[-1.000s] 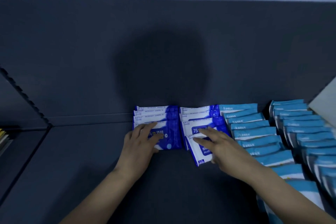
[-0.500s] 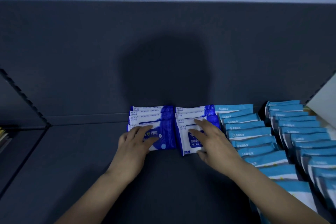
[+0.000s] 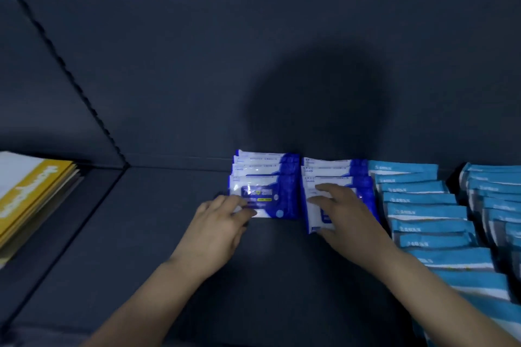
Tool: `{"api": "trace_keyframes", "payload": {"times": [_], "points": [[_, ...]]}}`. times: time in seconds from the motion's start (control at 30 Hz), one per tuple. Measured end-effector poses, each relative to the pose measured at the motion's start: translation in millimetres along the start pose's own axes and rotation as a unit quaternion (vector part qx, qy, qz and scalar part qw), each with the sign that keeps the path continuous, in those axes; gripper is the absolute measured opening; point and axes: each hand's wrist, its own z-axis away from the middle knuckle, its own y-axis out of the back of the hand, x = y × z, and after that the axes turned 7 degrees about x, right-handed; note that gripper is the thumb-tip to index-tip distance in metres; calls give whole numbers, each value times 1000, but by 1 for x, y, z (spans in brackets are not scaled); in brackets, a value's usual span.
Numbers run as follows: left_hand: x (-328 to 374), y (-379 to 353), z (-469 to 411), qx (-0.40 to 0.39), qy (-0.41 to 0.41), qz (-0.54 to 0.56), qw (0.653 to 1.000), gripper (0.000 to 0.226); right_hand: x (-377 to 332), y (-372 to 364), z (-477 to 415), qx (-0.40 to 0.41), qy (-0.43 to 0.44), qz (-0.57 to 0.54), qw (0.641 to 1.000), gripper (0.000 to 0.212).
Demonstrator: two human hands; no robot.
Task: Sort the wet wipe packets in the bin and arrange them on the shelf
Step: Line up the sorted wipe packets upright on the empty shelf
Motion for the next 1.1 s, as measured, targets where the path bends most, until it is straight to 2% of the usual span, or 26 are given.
{"api": "trace_keyframes", "payload": {"times": [0.1,0.2,0.4,0.5,0.63,0.77,0.87,1.1], "points": [[-10,34,28,3,17,-22,1000,42,-45,0,-6,41,42,-28,998,49],[-29,82,74,16,77,-32,996,41,-116,-3,-10,50,105,-79,990,45],[-85,186,235,66,217,-99,969,32,-293,-33,1,-21,224,-146,963,44],[-108,240,343,53,290,-135,946,29,-398,-64,18,-49,267,-165,948,43],[-128,317,488,22,398,-190,897,30,-542,-111,55,-108,315,-182,925,31],[-138,380,607,18,507,-238,828,33,-659,-153,96,-145,391,-206,885,40],[-142,401,668,36,577,-239,780,42,-726,-180,116,-195,426,-197,861,43],[-163,406,762,61,671,-243,698,51,-846,-250,129,-280,468,-198,815,45]]}}
